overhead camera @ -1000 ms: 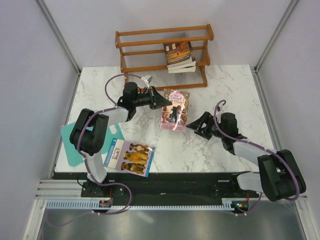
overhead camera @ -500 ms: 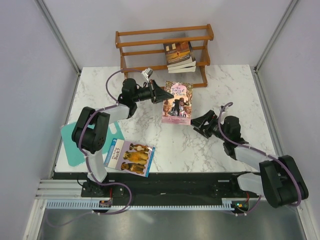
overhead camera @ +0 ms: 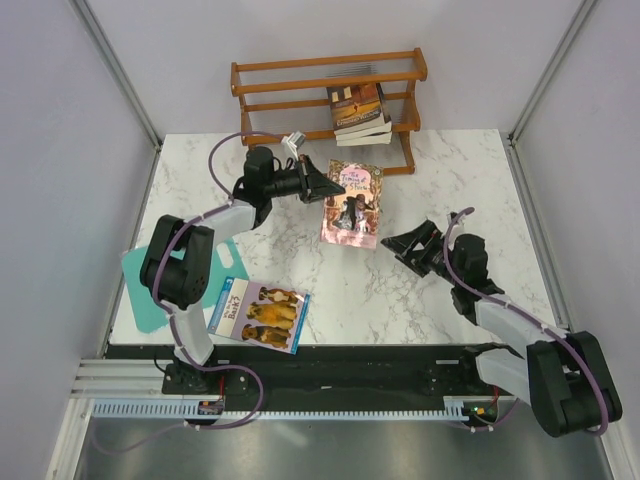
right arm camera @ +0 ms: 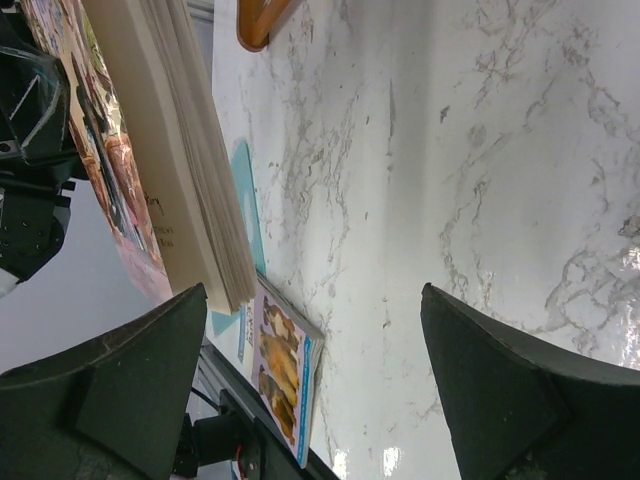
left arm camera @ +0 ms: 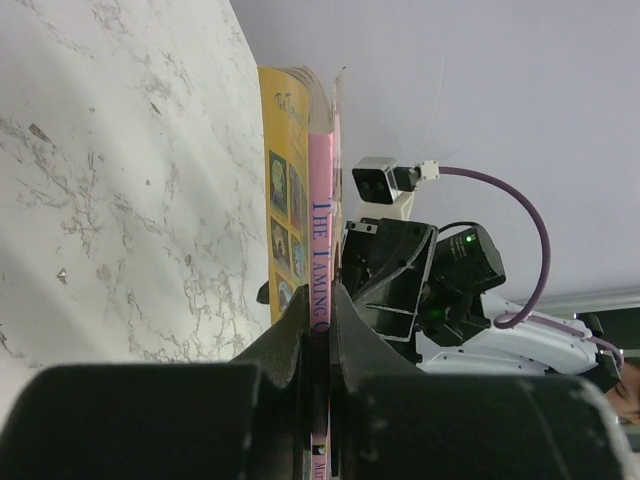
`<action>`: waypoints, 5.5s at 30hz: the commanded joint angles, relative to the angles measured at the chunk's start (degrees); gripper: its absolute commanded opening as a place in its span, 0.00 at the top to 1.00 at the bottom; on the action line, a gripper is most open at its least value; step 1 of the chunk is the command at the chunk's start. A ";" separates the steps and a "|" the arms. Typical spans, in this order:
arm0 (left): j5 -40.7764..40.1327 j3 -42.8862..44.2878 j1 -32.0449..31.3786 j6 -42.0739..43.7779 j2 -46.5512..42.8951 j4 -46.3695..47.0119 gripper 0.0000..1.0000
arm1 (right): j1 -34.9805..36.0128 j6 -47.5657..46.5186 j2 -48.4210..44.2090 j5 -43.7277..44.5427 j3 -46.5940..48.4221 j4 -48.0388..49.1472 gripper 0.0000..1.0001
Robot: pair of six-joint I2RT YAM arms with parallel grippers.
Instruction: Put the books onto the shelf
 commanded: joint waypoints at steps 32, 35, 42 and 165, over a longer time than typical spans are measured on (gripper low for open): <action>-3.08 6.85 -4.82 1.48 2.51 -1.91 0.98 | 3.85 4.23 7.23 -3.20 2.63 13.85 0.06; -2.02 7.47 -6.32 -1.33 4.09 1.43 0.98 | 4.12 4.67 8.20 -2.93 2.98 15.01 0.07; -1.05 4.57 -6.32 -8.72 6.12 12.42 0.98 | 4.12 3.17 5.39 -1.00 3.77 11.14 0.20; -25.57 -18.02 12.93 34.96 -31.59 -46.29 0.09 | -4.76 18.63 85.11 -16.12 81.21 12.29 0.78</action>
